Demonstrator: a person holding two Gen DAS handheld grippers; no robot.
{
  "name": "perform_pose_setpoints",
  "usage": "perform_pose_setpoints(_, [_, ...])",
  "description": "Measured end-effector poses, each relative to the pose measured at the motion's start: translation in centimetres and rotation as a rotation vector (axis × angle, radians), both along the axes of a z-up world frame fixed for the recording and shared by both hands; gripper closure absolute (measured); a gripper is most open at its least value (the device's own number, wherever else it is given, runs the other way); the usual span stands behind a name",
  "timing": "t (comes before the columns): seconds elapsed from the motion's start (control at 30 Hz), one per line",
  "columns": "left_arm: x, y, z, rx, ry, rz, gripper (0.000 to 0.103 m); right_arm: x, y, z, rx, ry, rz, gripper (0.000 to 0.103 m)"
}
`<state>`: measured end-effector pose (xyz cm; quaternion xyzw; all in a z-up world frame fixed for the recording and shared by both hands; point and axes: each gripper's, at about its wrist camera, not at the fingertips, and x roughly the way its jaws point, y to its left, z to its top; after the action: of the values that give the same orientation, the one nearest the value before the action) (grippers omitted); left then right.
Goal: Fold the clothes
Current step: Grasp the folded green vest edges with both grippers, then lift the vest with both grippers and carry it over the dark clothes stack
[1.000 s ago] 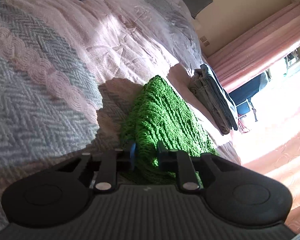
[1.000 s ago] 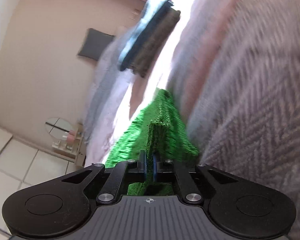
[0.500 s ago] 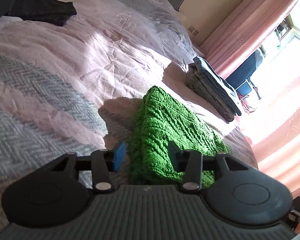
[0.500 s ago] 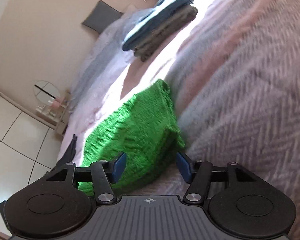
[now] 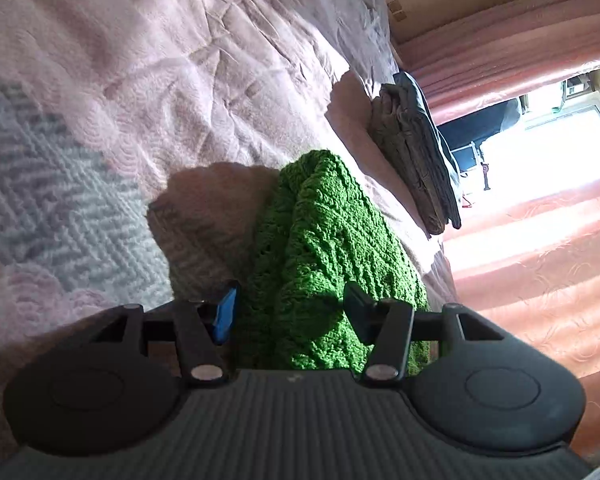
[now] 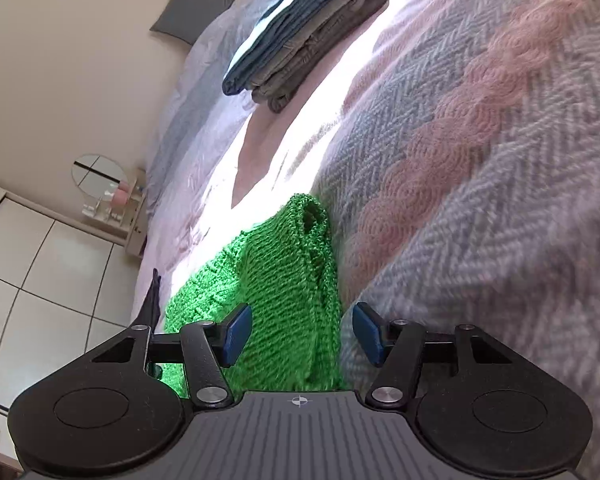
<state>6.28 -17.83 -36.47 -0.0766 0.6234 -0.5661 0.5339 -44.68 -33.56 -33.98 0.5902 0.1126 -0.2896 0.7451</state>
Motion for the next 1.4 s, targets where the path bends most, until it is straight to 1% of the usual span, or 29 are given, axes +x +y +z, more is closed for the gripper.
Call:
perform_pose_setpoints(0.07, [-0.2,-0.6,-0.7,0.01,0.02,-0.025,0.053,0.4,-1.1,-1.0,0.038,-0.034,0.03,0.044])
perform_pose_setpoints(0.13, [-0.2,-1.2,-1.0,0.011,0.03,-0.053,0.053,1.1,-2.1,-1.9,0.072,-0.08,0.091,0.044])
perform_pose_setpoints(0.23, [-0.1,-2.0,-1.7,0.011,0.07,-0.085,0.053,2.8,-3.4,-2.8,0.084,-0.09,0.174,0.044])
perform_pose_setpoints(0.3, [-0.1,-2.5,-2.3,0.01,0.095,-0.1,0.058,3.7,-3.7,-3.1,0.077,-0.09,0.208,0.044])
perform_pose_setpoints(0.33, [-0.1,-2.7,-2.6,0.01,0.107,-0.107,0.059,4.1,-3.8,-3.2,0.074,-0.088,0.218,0.047])
perform_pose_setpoints(0.37, [-0.2,-2.9,-2.7,0.01,0.11,-0.112,0.061,4.2,-3.7,-3.0,0.079,-0.077,0.207,0.051])
perform_pose_setpoints(0.43, [-0.3,-3.1,-2.5,0.015,0.108,-0.111,0.069,4.5,-3.5,-2.7,0.089,-0.056,0.184,0.065])
perform_pose_setpoints(0.5, [-0.5,-3.1,-1.8,0.009,0.099,-0.112,0.076,4.8,-3.3,-2.3,0.1,-0.035,0.162,0.071])
perform_pose_setpoints(0.57, [-0.6,-3.0,-0.6,-0.003,0.079,-0.11,0.078,5.1,-3.1,-1.9,0.109,-0.012,0.139,0.074])
perform_pose_setpoints(0.7, [-1.0,-3.0,3.0,0.004,0.032,-0.113,0.08,6.0,-2.3,2.1,0.098,0.053,0.117,0.076])
perform_pose_setpoints(0.8, [-1.4,-3.4,6.8,0.015,0.013,-0.131,0.081,5.8,-2.7,6.2,0.076,0.042,0.091,0.077])
perform_pose_setpoints(0.93, [-1.8,-4.2,13.6,-0.032,-0.005,-0.168,0.081,5.4,-3.3,11.6,0.048,0.028,0.056,0.077])
perform_pose_setpoints(1.03, [-2.5,-6.0,18.9,-0.082,-0.029,-0.211,0.08,5.2,-3.7,15.6,0.027,0.018,0.03,0.076])
perform_pose_setpoints(1.1, [-2.9,-7.5,21.7,-0.118,-0.041,-0.235,0.08,5.0,-4.0,18.3,0.013,0.011,0.012,0.076])
perform_pose_setpoints(1.23, [-4.0,-10.8,25.6,-0.175,-0.063,-0.268,0.08,4.6,-4.6,23.6,-0.015,-0.003,-0.023,0.076])
perform_pose_setpoints(1.33, [-5.1,-13.5,26.9,-0.192,-0.07,-0.283,0.08,3.7,-6.6,25.2,-0.036,-0.011,-0.049,0.076])
perform_pose_setpoints(1.4, [-5.9,-15.8,27.3,-0.193,-0.067,-0.285,0.08,2.7,-8.5,26.0,-0.04,-0.012,-0.06,0.076])
